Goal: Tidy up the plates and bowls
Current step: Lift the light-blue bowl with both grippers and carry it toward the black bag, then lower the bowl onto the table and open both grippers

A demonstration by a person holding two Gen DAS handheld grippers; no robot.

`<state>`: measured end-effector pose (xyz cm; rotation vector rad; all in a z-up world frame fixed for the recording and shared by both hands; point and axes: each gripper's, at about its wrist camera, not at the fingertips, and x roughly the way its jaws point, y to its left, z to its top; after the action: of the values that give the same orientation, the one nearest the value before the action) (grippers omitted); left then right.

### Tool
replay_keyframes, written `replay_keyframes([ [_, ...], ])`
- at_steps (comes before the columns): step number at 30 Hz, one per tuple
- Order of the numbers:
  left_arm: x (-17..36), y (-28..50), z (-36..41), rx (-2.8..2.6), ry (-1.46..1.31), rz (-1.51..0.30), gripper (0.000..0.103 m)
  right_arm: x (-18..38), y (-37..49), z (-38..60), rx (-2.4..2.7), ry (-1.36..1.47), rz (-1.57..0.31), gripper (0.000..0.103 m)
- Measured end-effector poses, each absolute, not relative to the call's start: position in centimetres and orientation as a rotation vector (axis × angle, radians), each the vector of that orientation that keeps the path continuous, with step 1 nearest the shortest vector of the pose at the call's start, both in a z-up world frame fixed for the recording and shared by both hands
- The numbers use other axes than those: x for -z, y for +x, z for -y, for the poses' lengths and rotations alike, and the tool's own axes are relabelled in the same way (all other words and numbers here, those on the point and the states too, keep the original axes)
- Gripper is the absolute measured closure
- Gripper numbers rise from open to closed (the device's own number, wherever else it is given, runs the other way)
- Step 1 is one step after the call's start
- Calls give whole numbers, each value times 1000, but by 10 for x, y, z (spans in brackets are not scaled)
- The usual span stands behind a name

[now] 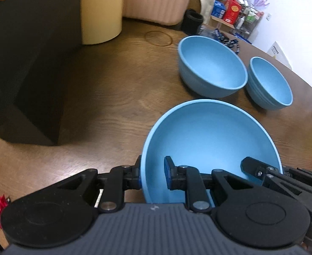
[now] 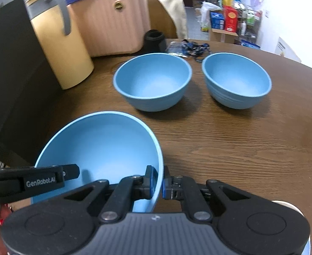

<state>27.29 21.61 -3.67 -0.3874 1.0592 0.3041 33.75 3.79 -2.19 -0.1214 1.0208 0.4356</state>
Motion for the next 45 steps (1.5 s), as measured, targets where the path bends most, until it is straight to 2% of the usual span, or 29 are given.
replay_keyframes([
  [23,78,241,-229,-371,-395,-1104,83,59,321,-63,-525,-226,-1050,95],
  [38,82,233,-231,-405,-365,-1117,83,66,315,-69,-564,-262,-1053,95],
  [40,81,233,-230,-404,-371,-1122,82,66,316,-70,-563,-263,-1062,94],
  [42,79,232,-230,-407,-370,-1118,80,65,315,-71,-566,-265,-1066,89],
  [45,74,229,-232,-419,-365,-1098,65,60,313,-70,-571,-266,-1047,85],
])
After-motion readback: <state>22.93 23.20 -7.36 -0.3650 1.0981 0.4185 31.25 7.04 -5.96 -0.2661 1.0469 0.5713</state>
